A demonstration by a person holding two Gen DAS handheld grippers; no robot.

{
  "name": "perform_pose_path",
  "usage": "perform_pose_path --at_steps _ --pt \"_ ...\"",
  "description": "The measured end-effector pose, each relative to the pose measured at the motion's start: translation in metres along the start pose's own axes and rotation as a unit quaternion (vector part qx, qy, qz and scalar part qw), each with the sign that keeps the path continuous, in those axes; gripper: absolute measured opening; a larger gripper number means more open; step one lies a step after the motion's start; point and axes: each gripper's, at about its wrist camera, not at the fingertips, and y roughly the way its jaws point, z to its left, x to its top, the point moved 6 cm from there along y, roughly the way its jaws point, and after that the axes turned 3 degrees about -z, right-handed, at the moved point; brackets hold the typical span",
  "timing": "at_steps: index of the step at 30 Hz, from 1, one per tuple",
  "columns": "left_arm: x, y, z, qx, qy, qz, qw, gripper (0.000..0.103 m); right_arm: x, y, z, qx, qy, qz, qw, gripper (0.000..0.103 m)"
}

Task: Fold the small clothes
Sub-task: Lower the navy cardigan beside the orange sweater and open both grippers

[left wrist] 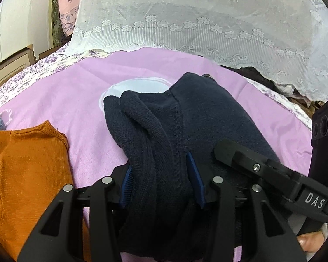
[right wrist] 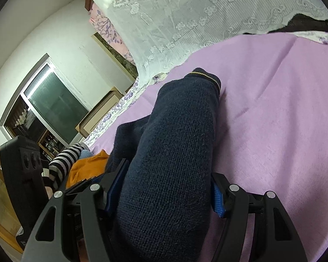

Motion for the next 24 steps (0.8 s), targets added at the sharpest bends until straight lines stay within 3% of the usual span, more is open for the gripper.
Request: perform_pose_path --at_steps 11,20,22,24 --pt "-0.004 0.002 0.002 0.011 0.008 -0.003 0.9999 0.055 -0.006 0.0 -0.01 -0.034 0.001 0.0 0.999 0.075" --pt "-0.004 -0.01 0.009 0.033 0.01 -0.023 0.9991 0.064 -0.002 -0.032 0.017 -0.083 -0.083 -0.064 0.991 0.075" --pt "-0.004 -0.013 0.011 0.038 0.011 -0.028 0.9988 0.066 -0.003 -0.036 0.016 -0.098 -0.093 -0.066 0.989 0.075" --pt "-0.004 -0.015 0.014 0.047 0.01 -0.03 0.9984 0.075 -0.007 -0.034 0.012 -0.119 -0.101 -0.054 0.986 0.075"
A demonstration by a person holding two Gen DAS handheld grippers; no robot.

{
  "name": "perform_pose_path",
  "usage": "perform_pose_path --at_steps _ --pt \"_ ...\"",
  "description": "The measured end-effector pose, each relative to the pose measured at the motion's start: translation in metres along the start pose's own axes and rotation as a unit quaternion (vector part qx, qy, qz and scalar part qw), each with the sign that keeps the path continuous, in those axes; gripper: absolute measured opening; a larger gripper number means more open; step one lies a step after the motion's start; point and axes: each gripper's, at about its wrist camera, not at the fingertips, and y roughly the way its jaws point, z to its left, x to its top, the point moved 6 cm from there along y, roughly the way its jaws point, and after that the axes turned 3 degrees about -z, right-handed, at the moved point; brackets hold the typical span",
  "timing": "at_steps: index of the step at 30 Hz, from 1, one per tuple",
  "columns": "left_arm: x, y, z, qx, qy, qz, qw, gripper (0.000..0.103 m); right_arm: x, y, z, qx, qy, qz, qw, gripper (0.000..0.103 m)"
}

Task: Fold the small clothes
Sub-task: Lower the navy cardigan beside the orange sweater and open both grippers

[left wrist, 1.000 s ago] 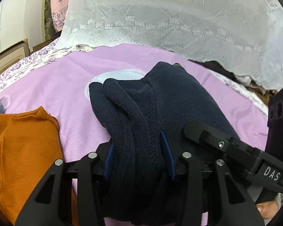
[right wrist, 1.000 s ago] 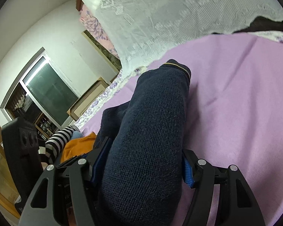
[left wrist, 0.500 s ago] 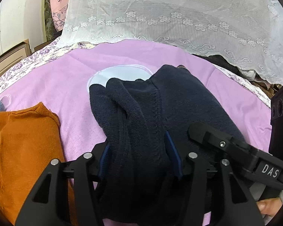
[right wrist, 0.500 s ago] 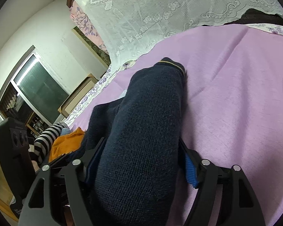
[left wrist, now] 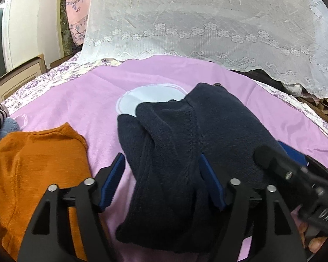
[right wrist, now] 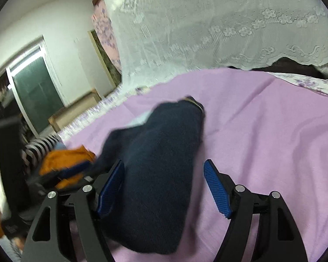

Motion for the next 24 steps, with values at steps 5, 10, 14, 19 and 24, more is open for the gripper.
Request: perform_pose_path --at_steps 5,10,14,19,24 --pt "-0.011 0.018 0.021 0.014 -0.021 0.053 0.9983 0.099 -0.016 0.009 -0.016 -0.009 0.027 0.047 0.998 0.086" --pt "-0.006 0.009 0.028 -0.012 -0.04 0.052 0.9978 0.098 -0.017 0.006 -0.018 -0.01 0.027 0.042 0.999 0.085" --pt "0.017 -0.011 0.046 -0.006 -0.074 0.003 0.9972 0.098 0.012 -0.007 -0.007 -0.018 0.005 -0.013 1.0 0.074" --pt "0.013 0.024 0.069 0.037 -0.107 0.057 0.9919 0.098 0.032 0.034 -0.009 -0.045 0.006 0.026 0.999 0.062" --pt "0.003 0.041 0.05 0.11 -0.023 0.07 0.9912 0.099 0.015 0.055 -0.046 -0.013 0.087 0.061 0.994 0.074"
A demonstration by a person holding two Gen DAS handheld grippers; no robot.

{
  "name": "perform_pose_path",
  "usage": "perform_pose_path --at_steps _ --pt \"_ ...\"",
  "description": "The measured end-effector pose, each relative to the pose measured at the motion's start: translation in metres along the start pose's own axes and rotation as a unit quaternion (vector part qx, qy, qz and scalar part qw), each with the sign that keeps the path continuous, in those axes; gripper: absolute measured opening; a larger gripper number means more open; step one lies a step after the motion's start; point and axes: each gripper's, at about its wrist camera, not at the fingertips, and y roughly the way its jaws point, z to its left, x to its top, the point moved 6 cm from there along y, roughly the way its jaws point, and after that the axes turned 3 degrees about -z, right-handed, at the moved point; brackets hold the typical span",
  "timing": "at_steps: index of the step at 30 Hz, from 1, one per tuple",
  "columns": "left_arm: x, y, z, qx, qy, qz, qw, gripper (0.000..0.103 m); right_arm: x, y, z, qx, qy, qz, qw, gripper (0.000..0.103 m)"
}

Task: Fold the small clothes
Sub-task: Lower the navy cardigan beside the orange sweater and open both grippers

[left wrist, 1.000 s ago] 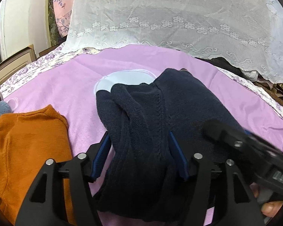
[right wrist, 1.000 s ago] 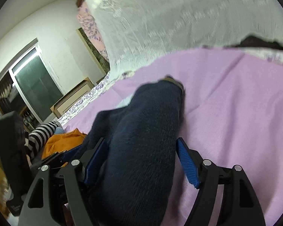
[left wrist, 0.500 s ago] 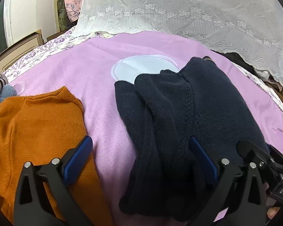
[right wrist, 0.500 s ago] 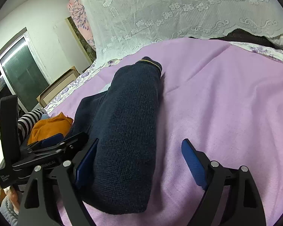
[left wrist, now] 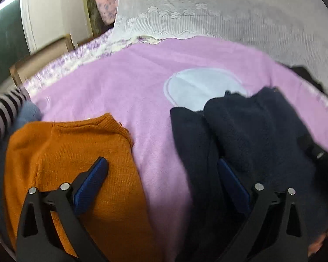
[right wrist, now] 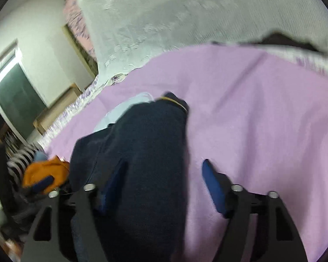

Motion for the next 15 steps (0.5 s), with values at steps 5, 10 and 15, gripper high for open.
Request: perform_pose_path --at_steps 5,10,15 --pt "0.002 -0.023 0.011 -0.055 -0.036 -0.037 0.9972 0.097 -0.009 -0.036 0.017 0.014 -0.032 -0.052 0.998 0.072" --pt "-0.009 -0.055 -0.007 -0.098 0.005 -0.062 0.9933 0.097 -0.036 -0.069 0.039 -0.014 -0.105 -0.077 0.991 0.072" --pt "-0.023 -0.031 -0.021 -0.087 0.034 -0.022 0.9954 0.099 -0.07 -0.034 0.031 -0.019 -0.101 0.038 0.994 0.1"
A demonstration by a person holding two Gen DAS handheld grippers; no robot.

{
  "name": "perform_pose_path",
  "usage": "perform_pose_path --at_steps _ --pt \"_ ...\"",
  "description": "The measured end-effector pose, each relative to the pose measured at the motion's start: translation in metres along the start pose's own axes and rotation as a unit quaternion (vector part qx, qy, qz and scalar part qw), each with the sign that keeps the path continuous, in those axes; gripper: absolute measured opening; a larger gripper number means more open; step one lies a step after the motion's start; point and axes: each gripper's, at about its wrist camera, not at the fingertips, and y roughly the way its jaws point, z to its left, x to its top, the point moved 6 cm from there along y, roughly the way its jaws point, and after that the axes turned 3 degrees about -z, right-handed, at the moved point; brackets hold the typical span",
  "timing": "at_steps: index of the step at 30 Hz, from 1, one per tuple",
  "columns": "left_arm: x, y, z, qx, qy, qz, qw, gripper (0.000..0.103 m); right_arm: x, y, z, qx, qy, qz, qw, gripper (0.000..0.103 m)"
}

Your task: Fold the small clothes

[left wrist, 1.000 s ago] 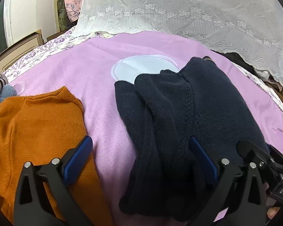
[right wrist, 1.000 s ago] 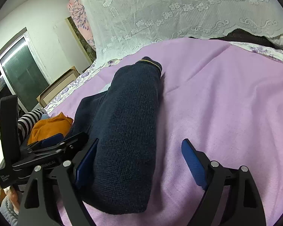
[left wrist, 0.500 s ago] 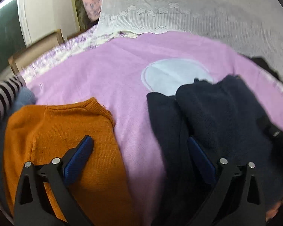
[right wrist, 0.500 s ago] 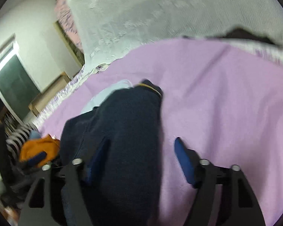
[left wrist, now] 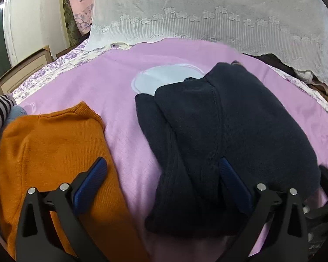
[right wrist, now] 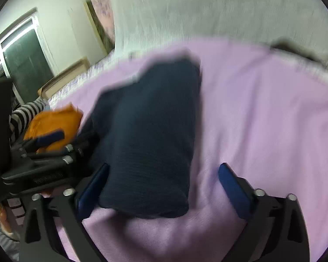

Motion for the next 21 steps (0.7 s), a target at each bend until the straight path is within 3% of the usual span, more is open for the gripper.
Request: perform_pose_path --at_steps 4,7,12,18,21 --pt "-0.003 -0.012 -0.001 0.011 0.002 -0.022 0.9997 0.099 0.0 -0.011 -0.001 -0.001 0.008 -0.027 1.0 0.1" --pt "-0.012 -0.034 -0.003 0.027 0.004 -0.039 0.9989 0.099 0.0 -0.029 0.006 -0.053 -0.016 -0.063 0.997 0.1" --pt "-0.035 -0.077 0.013 0.043 -0.03 -0.051 0.9973 0.099 -0.013 -0.051 0.011 -0.096 -0.026 -0.08 0.992 0.1" --pt "-0.061 -0.114 0.033 0.063 -0.078 -0.053 0.9936 0.099 -0.041 -0.082 0.012 -0.109 -0.008 -0.088 0.99 0.1" --pt "-0.077 -0.144 0.031 0.071 -0.083 -0.077 0.991 0.099 -0.057 -0.099 0.017 -0.079 0.001 -0.086 0.993 0.1"
